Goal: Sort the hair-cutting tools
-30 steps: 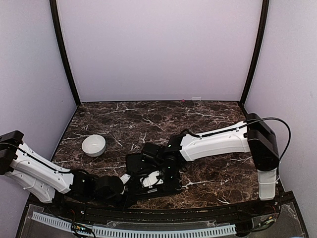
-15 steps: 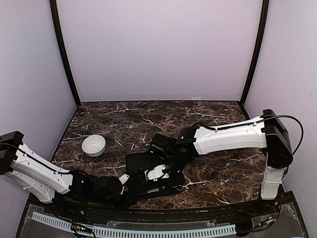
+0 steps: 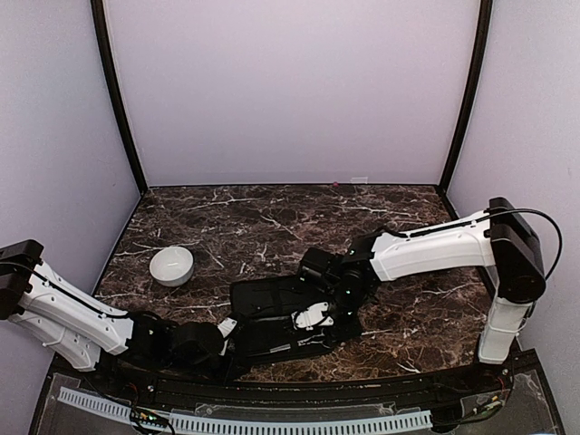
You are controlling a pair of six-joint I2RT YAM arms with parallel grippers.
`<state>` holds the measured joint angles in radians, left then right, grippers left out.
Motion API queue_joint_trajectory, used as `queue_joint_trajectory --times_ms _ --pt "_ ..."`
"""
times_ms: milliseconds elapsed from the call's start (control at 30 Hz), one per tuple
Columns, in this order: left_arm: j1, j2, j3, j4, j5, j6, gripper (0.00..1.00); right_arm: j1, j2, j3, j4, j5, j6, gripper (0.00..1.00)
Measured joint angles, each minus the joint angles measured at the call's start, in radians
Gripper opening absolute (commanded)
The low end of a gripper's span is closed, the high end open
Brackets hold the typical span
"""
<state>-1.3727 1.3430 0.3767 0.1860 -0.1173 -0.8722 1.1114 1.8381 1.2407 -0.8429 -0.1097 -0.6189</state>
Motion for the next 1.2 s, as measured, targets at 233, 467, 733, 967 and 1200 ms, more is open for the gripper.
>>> queue_joint_trajectory --times_ms 233,467,733,967,1200 --pt "0.000 0.005 0.000 0.008 0.000 0.000 0.00 0.000 0.000 -0.002 0.012 0.001 0.003 0.34" --pt "0.000 0.005 0.000 0.009 -0.001 0.000 0.00 0.000 0.041 0.016 0.024 -0.006 0.013 0.26" --pt "0.000 0.011 0.000 0.018 -0.001 0.000 0.00 0.005 0.091 0.085 0.024 -0.024 0.040 0.19" --pt "0.000 0.011 0.000 0.019 -0.002 0.000 0.00 0.031 0.130 0.136 0.012 -0.029 0.055 0.18" --pt "0.000 0.011 0.000 0.019 -0.002 0.000 0.00 0.043 0.150 0.167 -0.003 -0.031 0.069 0.19"
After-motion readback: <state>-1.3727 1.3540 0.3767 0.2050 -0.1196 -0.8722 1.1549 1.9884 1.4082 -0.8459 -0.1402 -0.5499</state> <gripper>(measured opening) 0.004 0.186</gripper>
